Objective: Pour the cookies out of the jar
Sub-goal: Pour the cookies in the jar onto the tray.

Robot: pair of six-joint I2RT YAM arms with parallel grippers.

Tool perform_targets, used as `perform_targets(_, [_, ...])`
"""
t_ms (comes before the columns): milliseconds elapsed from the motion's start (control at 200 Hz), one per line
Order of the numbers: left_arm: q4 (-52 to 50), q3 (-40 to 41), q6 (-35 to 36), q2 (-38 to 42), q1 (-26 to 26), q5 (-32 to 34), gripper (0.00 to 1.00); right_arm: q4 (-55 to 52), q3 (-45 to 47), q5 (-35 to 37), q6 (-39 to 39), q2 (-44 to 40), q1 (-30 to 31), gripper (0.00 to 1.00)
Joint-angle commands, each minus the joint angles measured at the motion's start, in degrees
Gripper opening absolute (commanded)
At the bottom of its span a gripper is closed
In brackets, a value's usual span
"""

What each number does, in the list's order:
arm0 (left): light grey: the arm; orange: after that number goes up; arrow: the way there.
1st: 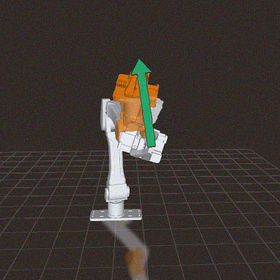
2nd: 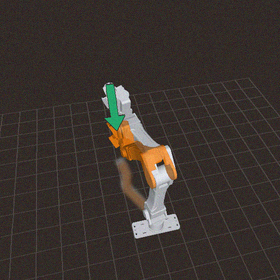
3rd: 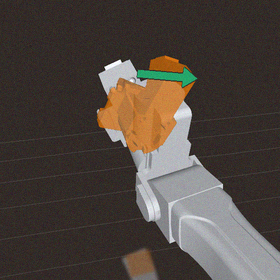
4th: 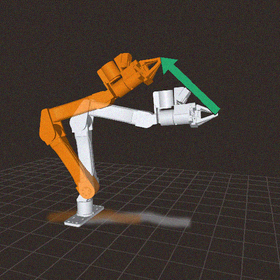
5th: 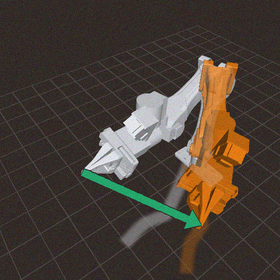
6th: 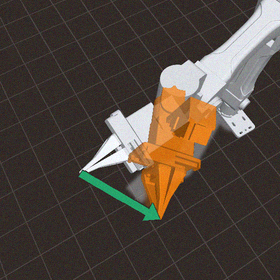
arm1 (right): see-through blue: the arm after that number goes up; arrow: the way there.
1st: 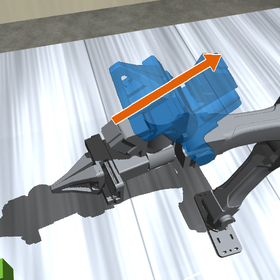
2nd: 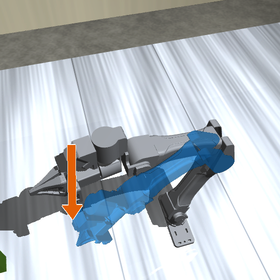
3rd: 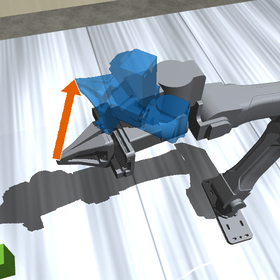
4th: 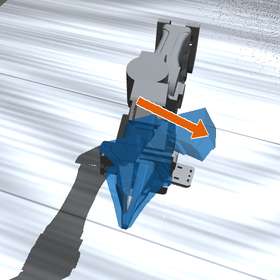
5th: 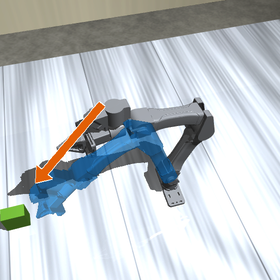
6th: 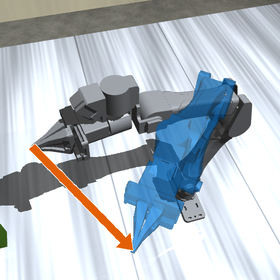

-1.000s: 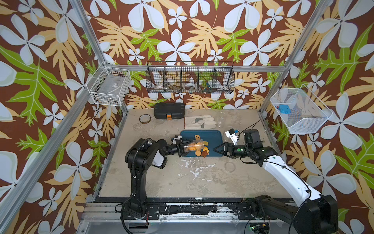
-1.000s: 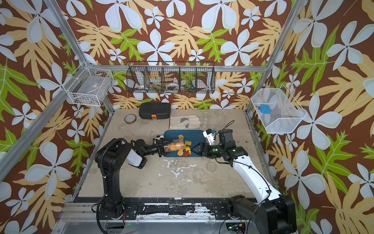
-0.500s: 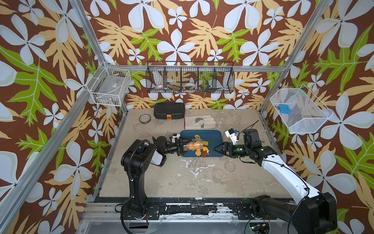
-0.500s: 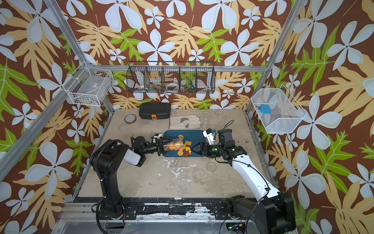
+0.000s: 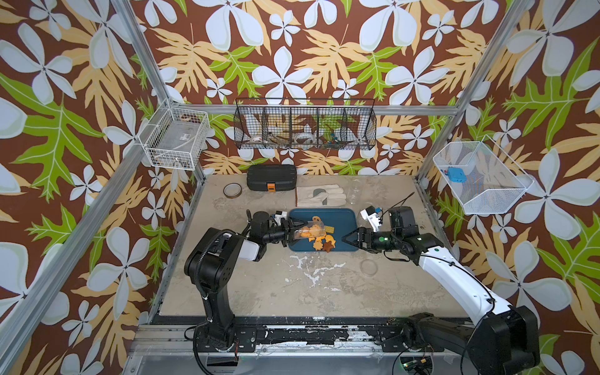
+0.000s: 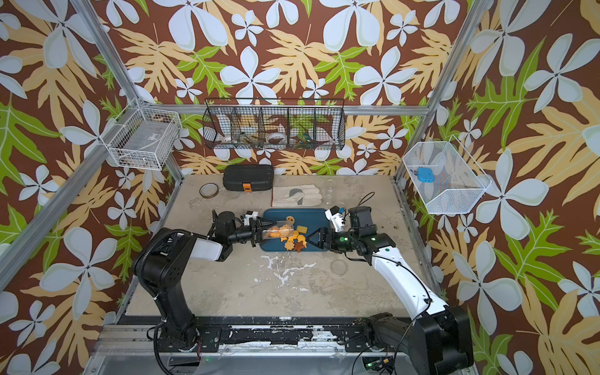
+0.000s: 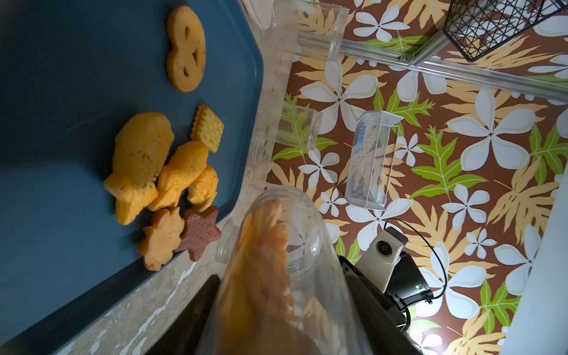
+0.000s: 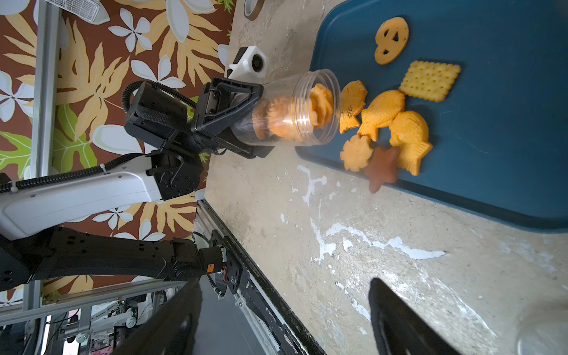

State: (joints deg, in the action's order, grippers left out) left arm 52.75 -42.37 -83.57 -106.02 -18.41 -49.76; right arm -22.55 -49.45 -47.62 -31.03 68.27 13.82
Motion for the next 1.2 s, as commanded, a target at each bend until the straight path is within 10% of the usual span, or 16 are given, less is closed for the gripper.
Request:
perform_targets(0, [-9.0, -1.4, 7.0, 1.3, 0.0, 1.1, 0.48, 0.4, -0.4, 0.2, 0.7, 0.0, 0.0, 0.85])
perform_targets(1191, [-45.7, -16.6, 32.2, 5.1, -1.5, 9.1, 0.48, 1.9, 0.8, -0.4, -0.1, 0.0, 0.1, 0.85])
